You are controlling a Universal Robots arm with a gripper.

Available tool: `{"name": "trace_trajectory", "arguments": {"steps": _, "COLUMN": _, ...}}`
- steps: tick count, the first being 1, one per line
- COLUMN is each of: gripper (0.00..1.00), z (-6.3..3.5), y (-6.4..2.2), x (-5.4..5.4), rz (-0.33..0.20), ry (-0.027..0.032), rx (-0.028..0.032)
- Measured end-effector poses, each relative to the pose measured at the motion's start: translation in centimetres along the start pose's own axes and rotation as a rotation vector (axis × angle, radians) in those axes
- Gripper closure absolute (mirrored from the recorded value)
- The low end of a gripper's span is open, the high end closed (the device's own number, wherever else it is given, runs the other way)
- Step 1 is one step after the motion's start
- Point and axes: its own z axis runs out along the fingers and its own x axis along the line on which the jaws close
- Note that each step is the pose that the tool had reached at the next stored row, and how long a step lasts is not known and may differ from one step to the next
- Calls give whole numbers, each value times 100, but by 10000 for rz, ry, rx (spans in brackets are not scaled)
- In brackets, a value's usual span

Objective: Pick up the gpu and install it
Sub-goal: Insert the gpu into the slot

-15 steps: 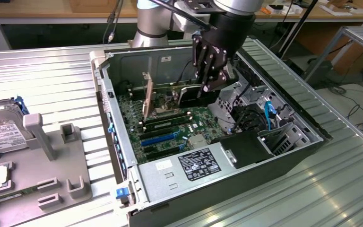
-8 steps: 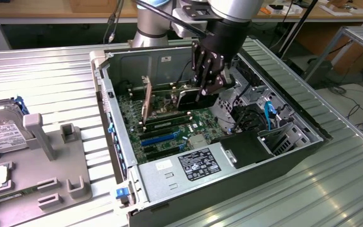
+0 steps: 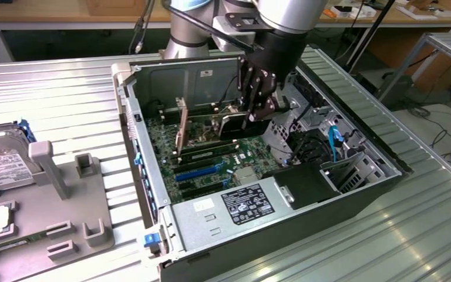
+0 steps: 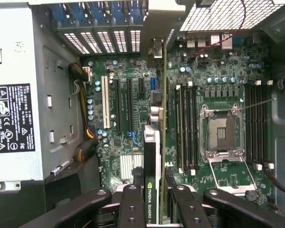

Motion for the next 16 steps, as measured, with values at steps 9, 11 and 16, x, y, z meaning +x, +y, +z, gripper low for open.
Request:
{"name": "trace_trajectory", "arguments": {"steps": 9, "gripper": 73, "z": 235, "y": 36, "x": 3, "rz": 37, "ry": -3, "rx": 36}}
{"name": "trace_trajectory", "arguments": {"steps": 11, "gripper": 73, "z": 274, "y": 160, "x": 9, "rz": 34, "ry": -3, "rx": 124}}
{"name": "trace_trajectory", "arguments": {"steps": 16, "gripper": 73, "z": 357, "y": 305, "x": 10, "rz": 33, "ry": -16, "rx": 346}}
